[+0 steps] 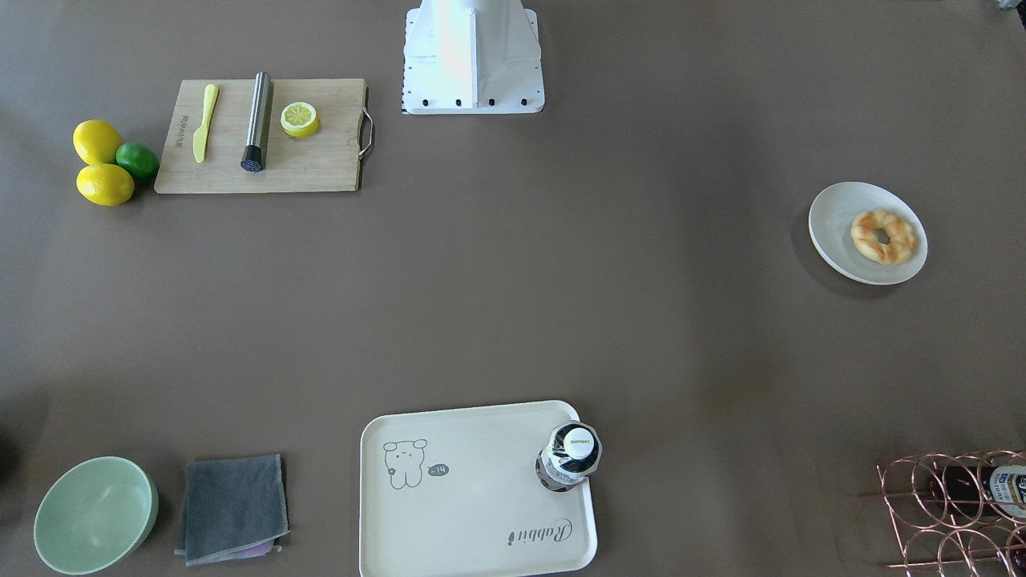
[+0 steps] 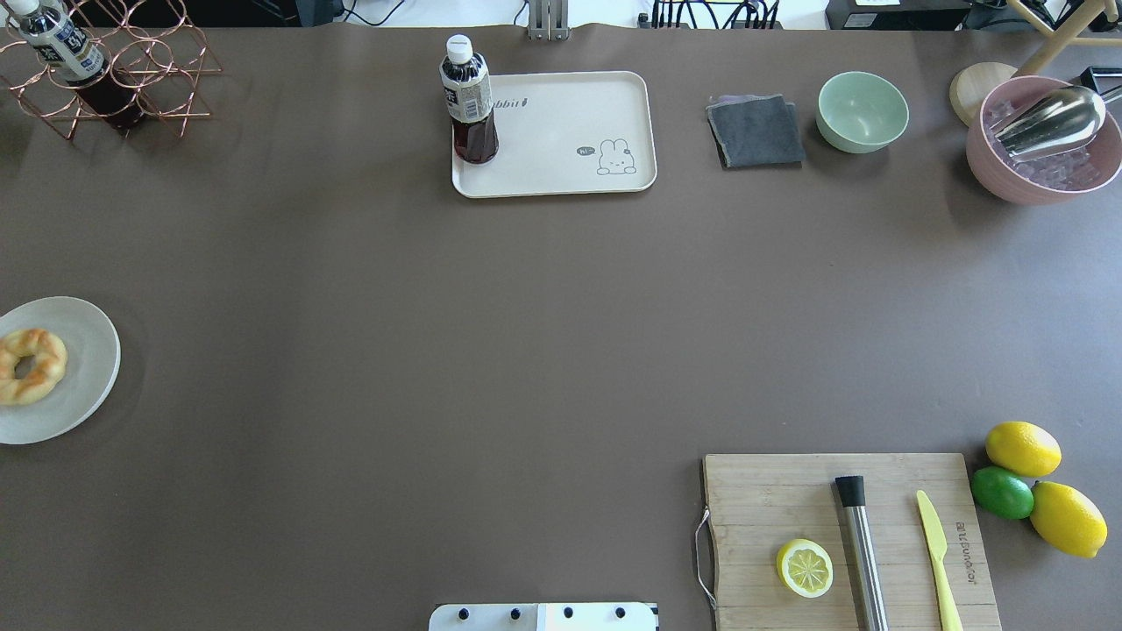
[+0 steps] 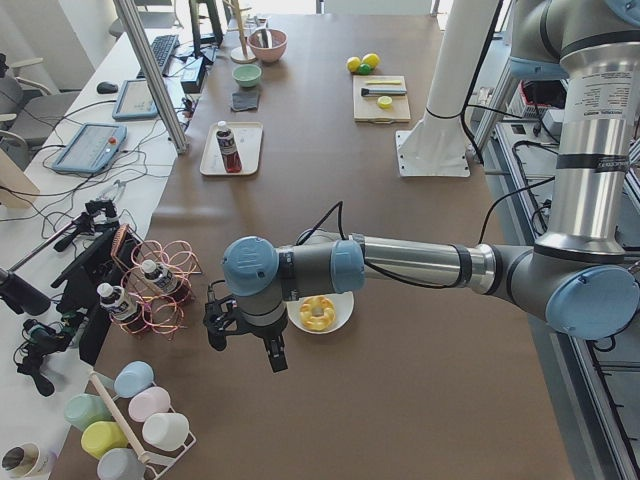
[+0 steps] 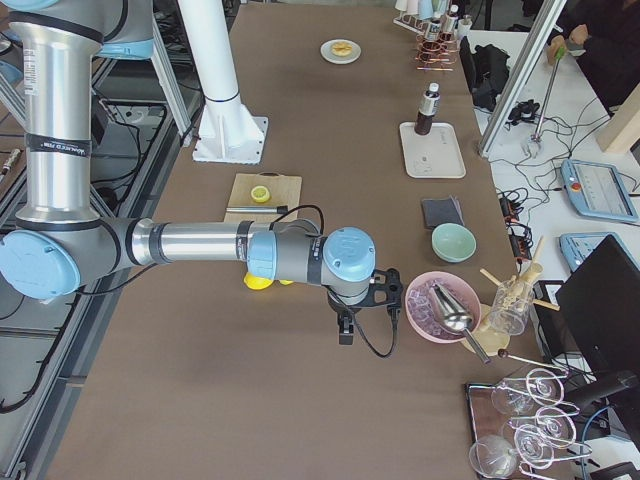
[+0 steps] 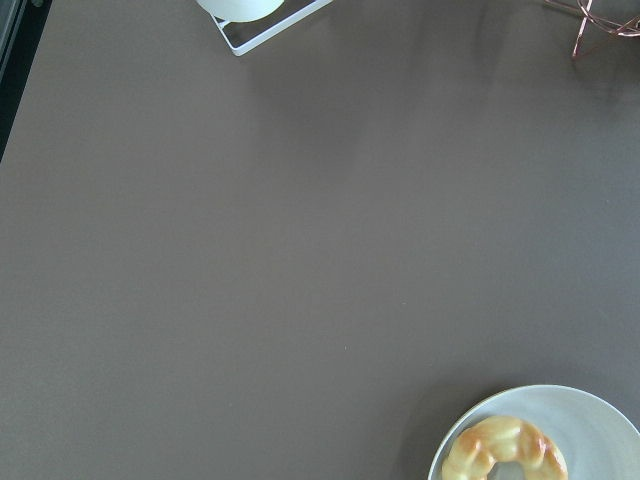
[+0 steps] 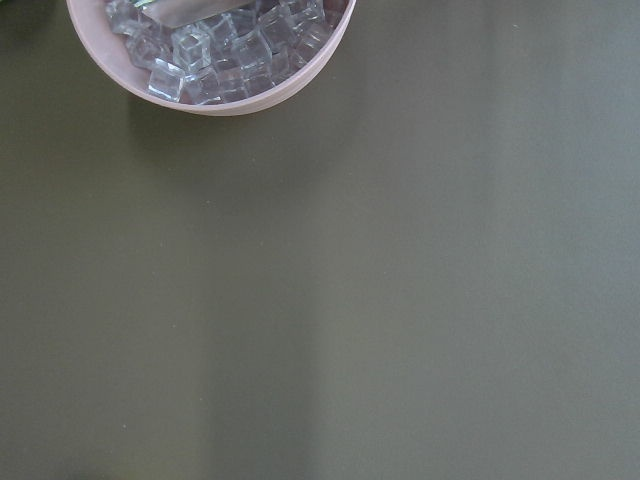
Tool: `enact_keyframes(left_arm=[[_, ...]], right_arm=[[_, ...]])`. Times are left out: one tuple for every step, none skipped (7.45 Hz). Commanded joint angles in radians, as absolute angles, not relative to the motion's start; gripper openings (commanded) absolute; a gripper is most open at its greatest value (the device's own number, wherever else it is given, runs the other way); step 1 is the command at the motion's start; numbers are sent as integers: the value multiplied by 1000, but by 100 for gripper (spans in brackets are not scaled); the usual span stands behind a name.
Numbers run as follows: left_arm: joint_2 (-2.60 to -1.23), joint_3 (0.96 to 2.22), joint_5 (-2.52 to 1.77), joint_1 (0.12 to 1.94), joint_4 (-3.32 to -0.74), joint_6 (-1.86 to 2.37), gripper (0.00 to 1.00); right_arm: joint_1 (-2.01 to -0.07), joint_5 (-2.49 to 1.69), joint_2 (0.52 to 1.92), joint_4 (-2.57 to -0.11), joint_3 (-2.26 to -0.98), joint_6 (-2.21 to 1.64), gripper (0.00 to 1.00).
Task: Place donut on tray
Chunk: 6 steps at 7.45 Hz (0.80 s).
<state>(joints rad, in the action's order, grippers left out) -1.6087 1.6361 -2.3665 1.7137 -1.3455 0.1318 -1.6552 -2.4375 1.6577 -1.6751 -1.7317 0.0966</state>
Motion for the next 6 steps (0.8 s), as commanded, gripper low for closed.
enact_keyframes(left_arm=[[-1606, 1643, -2375, 1713, -1347, 133, 98], [-1606, 1641, -2375, 1710, -1350, 133, 98], [-1606, 1641, -2375, 1709, -1351, 132, 98], [-1606, 1650, -2375, 1710, -1350, 133, 98], [-1606, 1649, -2375, 1709, -1351, 130, 98], [-1606, 1657, -2375, 1709, -1351, 132, 98]], right_arm=[[-1655, -2437, 1660, -1675, -1733, 97, 100], [-1655, -2439, 1660, -1675, -1733, 95, 100], [-1655, -2439, 1660, -1675, -1733, 95, 100], [-1655, -2439, 1660, -1674, -1735, 92, 100], [-1657, -2439, 1660, -1675, -1743, 91, 100], [-1657, -2439, 1658, -1675, -1744, 89, 100]])
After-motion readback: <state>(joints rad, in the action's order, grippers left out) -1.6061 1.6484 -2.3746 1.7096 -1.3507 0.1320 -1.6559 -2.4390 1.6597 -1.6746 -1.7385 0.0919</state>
